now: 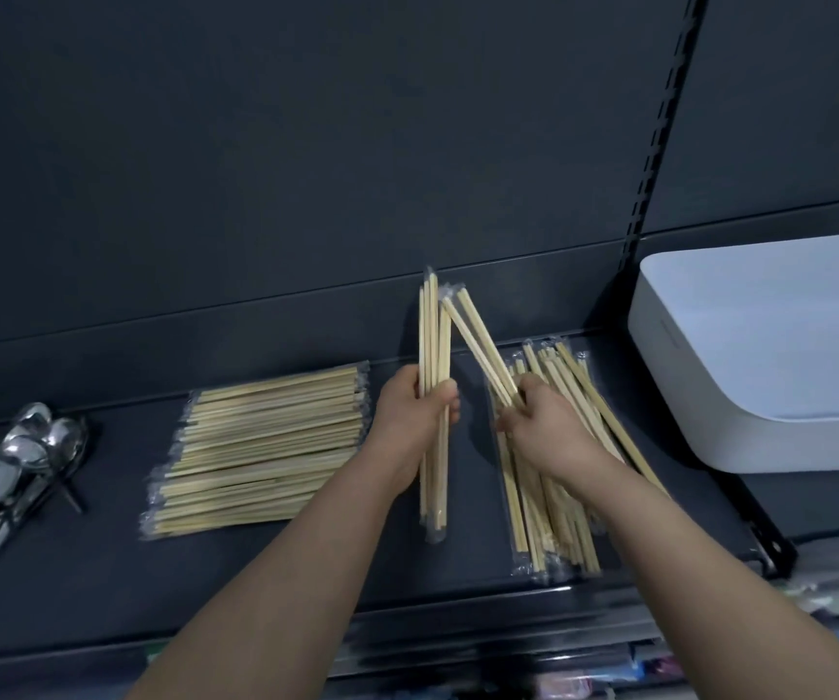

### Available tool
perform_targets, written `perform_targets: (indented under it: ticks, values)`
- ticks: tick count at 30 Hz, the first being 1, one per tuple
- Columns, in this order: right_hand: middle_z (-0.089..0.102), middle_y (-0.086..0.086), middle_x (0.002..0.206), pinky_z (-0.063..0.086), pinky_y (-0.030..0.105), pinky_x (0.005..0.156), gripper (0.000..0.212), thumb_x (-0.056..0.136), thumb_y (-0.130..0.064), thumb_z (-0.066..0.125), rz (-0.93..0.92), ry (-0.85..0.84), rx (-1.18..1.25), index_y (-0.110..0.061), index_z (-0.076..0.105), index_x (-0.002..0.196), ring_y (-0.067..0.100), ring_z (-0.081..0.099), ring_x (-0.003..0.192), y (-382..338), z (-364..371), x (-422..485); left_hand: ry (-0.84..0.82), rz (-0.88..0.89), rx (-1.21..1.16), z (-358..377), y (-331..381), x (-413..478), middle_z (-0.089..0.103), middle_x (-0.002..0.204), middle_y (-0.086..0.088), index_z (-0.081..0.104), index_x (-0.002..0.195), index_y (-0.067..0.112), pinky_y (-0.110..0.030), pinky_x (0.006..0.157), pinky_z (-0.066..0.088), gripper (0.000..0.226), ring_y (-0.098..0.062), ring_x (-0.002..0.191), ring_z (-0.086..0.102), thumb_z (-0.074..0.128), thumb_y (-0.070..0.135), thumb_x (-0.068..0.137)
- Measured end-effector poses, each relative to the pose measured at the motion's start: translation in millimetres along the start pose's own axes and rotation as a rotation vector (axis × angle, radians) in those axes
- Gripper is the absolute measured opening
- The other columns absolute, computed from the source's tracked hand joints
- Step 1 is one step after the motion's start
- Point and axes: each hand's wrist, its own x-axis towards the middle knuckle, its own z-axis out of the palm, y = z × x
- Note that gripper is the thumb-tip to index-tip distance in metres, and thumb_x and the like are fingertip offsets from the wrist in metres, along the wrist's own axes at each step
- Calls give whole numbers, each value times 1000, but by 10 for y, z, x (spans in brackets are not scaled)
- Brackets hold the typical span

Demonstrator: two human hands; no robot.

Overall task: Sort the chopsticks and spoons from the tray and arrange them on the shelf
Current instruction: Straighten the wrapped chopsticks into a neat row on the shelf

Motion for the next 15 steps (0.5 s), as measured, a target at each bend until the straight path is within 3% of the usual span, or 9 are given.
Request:
perform_targets:
  ticks: [2, 4, 5, 10, 13, 15]
  values:
    - [64, 3, 99, 54, 41, 86, 14, 98, -7, 43, -40, -57, 154, -16, 49, 107, 17, 66, 92, -146, 88, -59, -3, 84, -36, -82, 95, -43, 63, 83, -6, 57, 94, 12, -38, 78, 53, 4, -18, 76, 61, 58, 9, 94]
    - [62, 3, 98, 51, 42, 89, 12, 99, -9, 43, -148, -82, 149, -18, 49, 102, 19, 64, 92, -312, 198, -129, -49, 152, -125, -180, 225, -122, 64, 85, -8, 57, 101, 8, -38, 68, 54, 6, -19, 75, 62, 56, 8, 95]
    - [60, 3, 100, 49, 40, 90, 10, 99, -12, 43, -198, -94, 105, -17, 49, 106, 19, 60, 95, -402, 249, -168, -65, 196, -144, -240, 280, -150, 66, 87, -7, 58, 106, 6, -35, 68, 55, 10, -18, 76, 63, 55, 8, 96]
    - [54, -2, 126, 44, 36, 96, 44, 97, -30, 44, -324, -185, 48, -20, 36, 139, 13, 53, 113, -787, 559, -333, -129, 336, -111, -641, 484, -341, 67, 92, -1, 62, 110, 13, -33, 84, 54, 15, -13, 87, 62, 55, 9, 97]
    - [59, 1, 118, 49, 41, 92, 37, 96, -31, 49, -321, -200, -30, -19, 43, 130, 16, 57, 106, -888, 773, -356, -141, 336, -117, -941, 511, -424, 66, 93, -5, 61, 110, 9, -36, 86, 54, 16, -17, 89, 63, 60, 8, 94]
    - [58, 0, 110, 49, 37, 87, 23, 97, -26, 49, -288, -221, -79, -19, 47, 119, 15, 57, 99, -917, 904, -394, -142, 332, -142, -1137, 503, -461, 68, 95, -6, 61, 109, 8, -35, 86, 56, 20, -19, 91, 65, 65, 5, 90]
